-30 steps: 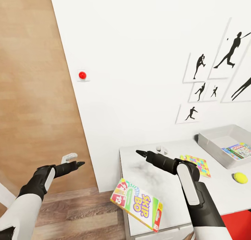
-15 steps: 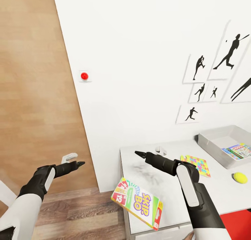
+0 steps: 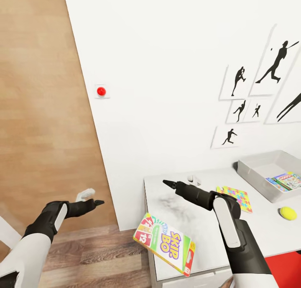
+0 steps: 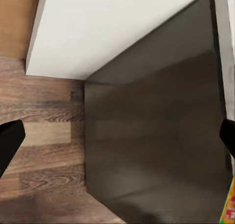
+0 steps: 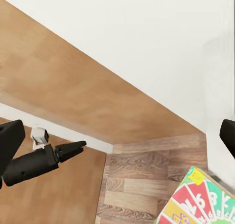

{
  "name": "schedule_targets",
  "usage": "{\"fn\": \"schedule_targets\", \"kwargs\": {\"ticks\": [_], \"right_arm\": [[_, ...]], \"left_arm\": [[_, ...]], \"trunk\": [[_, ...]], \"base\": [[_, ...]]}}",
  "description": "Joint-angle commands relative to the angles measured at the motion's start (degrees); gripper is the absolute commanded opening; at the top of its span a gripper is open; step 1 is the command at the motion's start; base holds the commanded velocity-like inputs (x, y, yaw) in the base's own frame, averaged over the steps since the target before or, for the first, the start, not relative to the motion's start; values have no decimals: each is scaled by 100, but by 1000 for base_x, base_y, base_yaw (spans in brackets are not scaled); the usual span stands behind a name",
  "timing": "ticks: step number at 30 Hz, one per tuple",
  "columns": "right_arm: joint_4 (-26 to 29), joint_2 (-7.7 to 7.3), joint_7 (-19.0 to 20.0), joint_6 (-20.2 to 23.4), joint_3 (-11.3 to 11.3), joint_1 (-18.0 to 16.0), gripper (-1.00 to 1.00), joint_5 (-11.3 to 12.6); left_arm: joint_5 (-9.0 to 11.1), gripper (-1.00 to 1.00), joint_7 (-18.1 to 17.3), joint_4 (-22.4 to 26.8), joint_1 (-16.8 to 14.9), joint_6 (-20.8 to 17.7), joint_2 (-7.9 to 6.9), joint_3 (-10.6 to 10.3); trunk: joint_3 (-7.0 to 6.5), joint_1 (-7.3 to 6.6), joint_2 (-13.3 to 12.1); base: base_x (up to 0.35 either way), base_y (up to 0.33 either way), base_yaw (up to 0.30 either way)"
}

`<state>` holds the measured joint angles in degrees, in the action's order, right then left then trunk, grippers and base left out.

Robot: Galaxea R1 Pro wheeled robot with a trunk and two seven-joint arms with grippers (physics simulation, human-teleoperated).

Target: Put all the toys in the child's room - the three board games (two on the bed and one on the table), the two jigsaw puzzles on the table, and the tennis ball on the table - inside the toy box on the table in the child's room.

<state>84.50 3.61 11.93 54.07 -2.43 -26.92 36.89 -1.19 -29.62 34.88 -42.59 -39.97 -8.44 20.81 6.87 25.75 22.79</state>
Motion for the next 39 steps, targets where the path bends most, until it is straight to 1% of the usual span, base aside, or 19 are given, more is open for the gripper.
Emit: {"fn": "schedule_targets", "kwargs": {"ticks": [1,3,4,5,6,7,8,9,10,12,15,18,24,39], "right_arm": [[3,7,81,38,-27,-6,100,-49],[4,4,110,42,-34,-6,100,-50],[4,-1,160,46,-41,-6,100,-50],[5,-4,199,48,-43,-6,100,-50],[5,-7,219,50,-44,-6,100,-50],[5,-16,261,53,-45,-3,100,-50],[5,-46,303,54,-46,-2,100,-50],[5,-74,325,53,-46,-3,100,-48],[5,-142,374,50,-47,-4,100,-46],[5,-215,442,46,-47,-2,100,-44],[-6,-409,760,26,-49,-2,100,-45],[-6,-474,962,13,-53,1,100,-47],[-4,-499,1061,7,-49,1,100,-48],[-21,-502,1045,-2,-52,0,100,-50]], "left_arm": [[-1,100,-188,-27,-6,-59,-3,30],[1,100,-392,-45,-5,-70,-8,33],[-7,100,-748,-61,-7,-85,-12,30],[-12,100,-990,-67,-7,-103,-14,29],[-14,100,-1106,-69,-7,-116,-16,27],[-17,100,-1320,-72,-6,-157,-20,24],[-20,100,-1495,-74,-5,-209,-19,23],[-22,100,-1567,-75,-5,-233,-18,20],[-27,100,-1672,-76,-5,-270,-18,17],[-30,100,-1741,-78,-4,-294,-18,14],[-23,100,-1826,-90,-4,-318,-17,30],[-6,100,-1858,-98,-4,-320,-8,46],[0,100,-1875,-103,-4,-328,20,41],[22,100,-1889,-104,-4,-348,-1,80]], "trunk": [[13,3,13],[13,3,13],[13,3,13],[13,3,13],[13,3,13],[13,3,13],[13,3,13],[13,3,13],[13,3,13],[13,3,13],[13,3,13],[13,3,13],[13,3,13],[13,3,13]], "base": [[0,0,0],[0,0,0],[0,0,0],[0,0,0],[0,0,0],[0,0,0],[0,0,0],[0,0,0],[0,0,0],[0,0,0],[53,0,0],[112,0,0],[29,0,0],[1,0,0]]}}
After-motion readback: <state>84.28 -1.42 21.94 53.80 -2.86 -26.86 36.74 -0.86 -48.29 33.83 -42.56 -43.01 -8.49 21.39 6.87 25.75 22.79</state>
